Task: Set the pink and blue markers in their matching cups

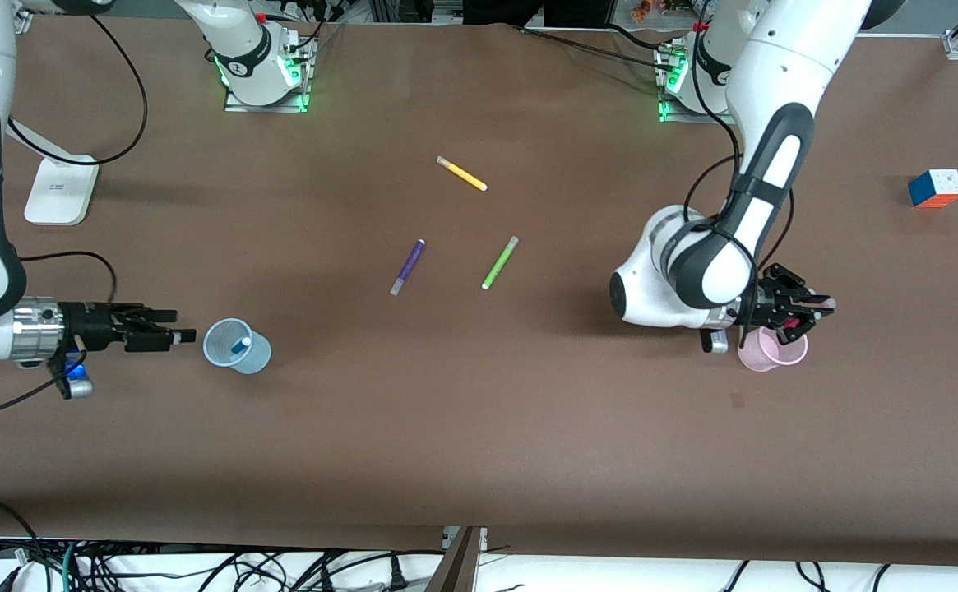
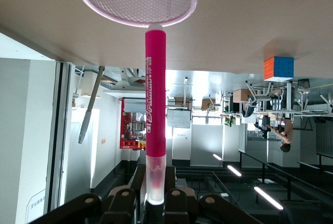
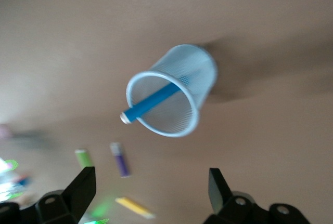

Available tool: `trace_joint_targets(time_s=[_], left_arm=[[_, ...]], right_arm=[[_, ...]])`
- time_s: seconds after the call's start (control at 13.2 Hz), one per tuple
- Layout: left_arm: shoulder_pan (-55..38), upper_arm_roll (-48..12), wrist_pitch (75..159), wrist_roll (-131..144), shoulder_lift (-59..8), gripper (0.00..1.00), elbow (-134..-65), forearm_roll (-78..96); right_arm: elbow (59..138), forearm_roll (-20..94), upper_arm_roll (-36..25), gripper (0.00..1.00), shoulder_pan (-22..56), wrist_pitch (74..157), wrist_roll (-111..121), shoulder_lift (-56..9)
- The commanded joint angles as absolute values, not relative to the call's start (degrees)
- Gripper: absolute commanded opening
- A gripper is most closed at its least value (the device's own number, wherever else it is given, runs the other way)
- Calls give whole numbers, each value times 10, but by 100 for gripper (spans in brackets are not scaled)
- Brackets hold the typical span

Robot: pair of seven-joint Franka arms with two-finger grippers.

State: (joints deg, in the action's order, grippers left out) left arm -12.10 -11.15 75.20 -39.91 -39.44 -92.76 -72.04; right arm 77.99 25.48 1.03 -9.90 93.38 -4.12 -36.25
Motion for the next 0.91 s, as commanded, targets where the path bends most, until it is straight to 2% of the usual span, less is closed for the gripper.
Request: trace_joint_targets(time_s=[0.0, 0.15, 0.3, 0.53, 0.6, 0.68, 0.76, 0.83], left_arm=[[-117, -113, 750, -422, -400, 12, -913, -737], [-118, -113, 751, -422, -400, 11, -912, -738], [-116, -113, 771, -422, -401, 11, -912, -738], [-109, -113, 796, -422, -410, 12, -912, -737], [-109, -113, 796, -422, -409, 17, -912, -737], [-108, -113, 797, -415, -410, 36, -912, -737], [-108, -113, 798, -411, -410, 99, -912, -737], [-110, -113, 800, -405, -413, 100, -912, -738]], right_arm=[[787, 122, 9, 98, -59, 938, -5, -308], [784, 48, 9, 99, -35, 940, -2, -265], [787, 26, 9, 99, -17, 926, -11, -214], [787, 8, 9, 99, -15, 824, -33, -146], [787, 4, 9, 99, -15, 798, -33, -127], [787, 4, 9, 99, -15, 777, -34, -112], [787, 3, 9, 99, -15, 765, -34, -104], [787, 3, 8, 99, -15, 754, -34, -103]])
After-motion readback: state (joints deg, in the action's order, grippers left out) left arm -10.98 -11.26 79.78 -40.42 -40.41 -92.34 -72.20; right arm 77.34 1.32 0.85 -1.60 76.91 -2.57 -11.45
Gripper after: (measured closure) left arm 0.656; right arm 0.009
